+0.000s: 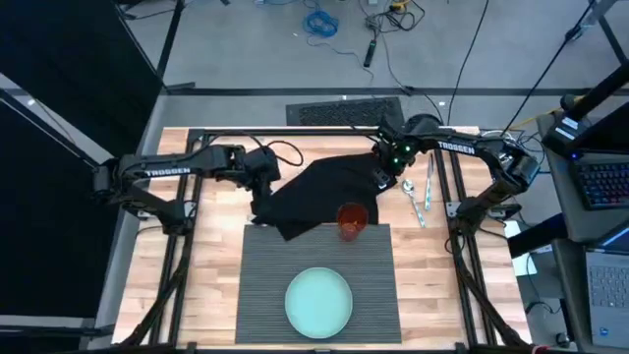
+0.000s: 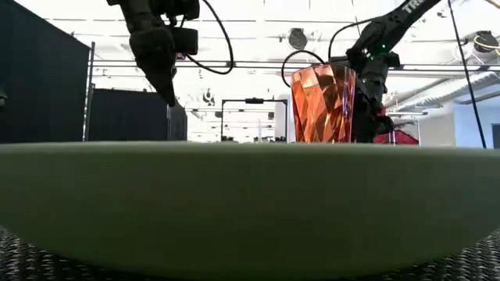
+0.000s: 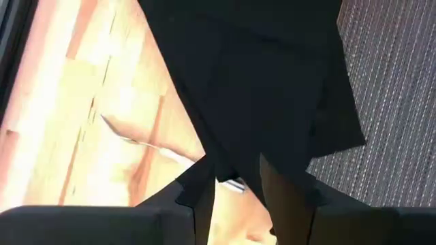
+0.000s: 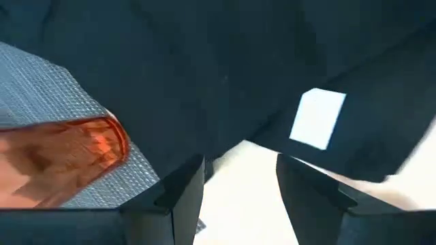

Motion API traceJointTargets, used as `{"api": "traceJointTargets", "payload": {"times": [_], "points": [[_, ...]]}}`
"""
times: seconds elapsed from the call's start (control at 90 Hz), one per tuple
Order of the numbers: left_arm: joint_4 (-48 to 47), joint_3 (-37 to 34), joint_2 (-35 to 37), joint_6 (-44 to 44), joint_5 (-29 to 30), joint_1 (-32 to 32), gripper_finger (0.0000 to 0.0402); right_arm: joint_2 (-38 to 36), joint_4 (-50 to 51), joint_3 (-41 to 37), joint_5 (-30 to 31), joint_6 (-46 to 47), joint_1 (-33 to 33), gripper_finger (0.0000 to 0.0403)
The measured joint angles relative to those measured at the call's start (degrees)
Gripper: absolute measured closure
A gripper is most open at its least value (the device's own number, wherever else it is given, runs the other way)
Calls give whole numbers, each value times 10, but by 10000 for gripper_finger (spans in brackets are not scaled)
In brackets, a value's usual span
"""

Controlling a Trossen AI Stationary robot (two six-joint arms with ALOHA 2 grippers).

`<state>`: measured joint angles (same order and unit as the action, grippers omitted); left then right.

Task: Set table place
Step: Fold the black napkin

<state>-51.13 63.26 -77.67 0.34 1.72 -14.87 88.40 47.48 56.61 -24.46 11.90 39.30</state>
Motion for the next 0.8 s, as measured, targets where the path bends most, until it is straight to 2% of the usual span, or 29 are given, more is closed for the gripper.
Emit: {"api": "traceJointTargets", "payload": {"times": [0.333, 0.8], "points": [[16, 0, 0, 19, 3, -2, 299, 0, -54, -26, 1, 27, -29, 234], [27, 0, 0, 16, 3, -2, 299, 1, -53, -26, 5, 39, -38, 234]]}}
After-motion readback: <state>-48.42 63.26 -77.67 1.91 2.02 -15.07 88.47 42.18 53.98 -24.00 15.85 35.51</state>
